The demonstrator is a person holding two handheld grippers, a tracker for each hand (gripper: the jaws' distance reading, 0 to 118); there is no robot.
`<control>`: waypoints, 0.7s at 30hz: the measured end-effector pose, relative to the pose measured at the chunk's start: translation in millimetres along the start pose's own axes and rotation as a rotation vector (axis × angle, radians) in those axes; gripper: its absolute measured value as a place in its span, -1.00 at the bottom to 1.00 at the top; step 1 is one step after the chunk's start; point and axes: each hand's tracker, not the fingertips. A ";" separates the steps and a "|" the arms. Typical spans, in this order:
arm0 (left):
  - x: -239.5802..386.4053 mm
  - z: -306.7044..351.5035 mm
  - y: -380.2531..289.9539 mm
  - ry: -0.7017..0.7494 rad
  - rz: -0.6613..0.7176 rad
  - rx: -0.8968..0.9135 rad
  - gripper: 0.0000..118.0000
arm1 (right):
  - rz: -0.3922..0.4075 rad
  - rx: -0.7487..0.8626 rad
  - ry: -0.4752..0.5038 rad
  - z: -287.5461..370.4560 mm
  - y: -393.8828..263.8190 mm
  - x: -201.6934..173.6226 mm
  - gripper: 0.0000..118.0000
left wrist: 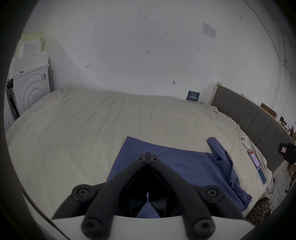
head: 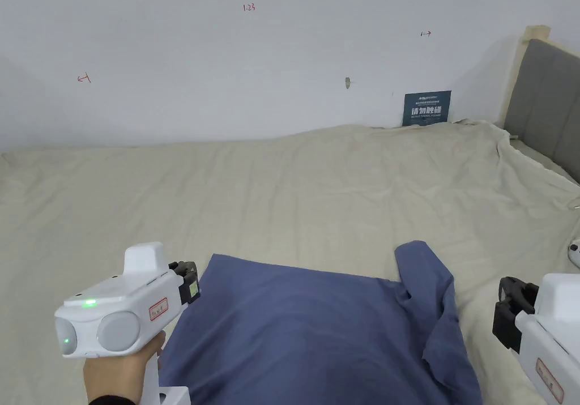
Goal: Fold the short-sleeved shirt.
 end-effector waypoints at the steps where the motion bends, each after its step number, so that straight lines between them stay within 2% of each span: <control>1: -0.3 -12.0 5.0 -0.008 -0.003 -0.020 -1.00 | -0.004 -0.002 -0.001 -4.0 0.4 1.0 -1.00; 10: -14.3 -152.6 41.1 0.014 -0.081 -0.252 -1.00 | -0.015 -0.047 -0.007 -55.8 -1.0 6.8 -1.00; 12: -18.8 -185.3 44.1 0.027 -0.080 -0.313 -0.76 | -0.020 -0.061 -0.015 -67.9 -2.3 9.8 -1.00; 13: -22.4 -203.3 42.7 0.037 -0.076 -0.344 -0.51 | -0.023 -0.069 -0.022 -74.2 -3.9 11.3 -1.00; 14: -24.7 -217.2 41.9 0.051 -0.074 -0.367 0.01 | -0.027 -0.076 -0.028 -79.5 -5.4 12.7 -1.00; 15: -27.5 -233.7 40.2 0.070 -0.073 -0.393 0.36 | -0.032 -0.086 -0.031 -85.9 -6.9 15.4 -1.00; 16: -29.9 -248.1 38.6 0.100 -0.067 -0.427 0.60 | -0.031 -0.095 -0.033 -91.5 -8.4 17.6 -1.00; 17: -30.2 -256.6 36.8 0.117 -0.070 -0.447 0.69 | -0.027 -0.101 -0.037 -95.6 -9.6 18.9 -1.00; 21: -37.5 -292.7 32.1 0.128 -0.076 -0.483 0.68 | -0.009 -0.126 -0.060 -110.2 -14.4 25.7 -1.00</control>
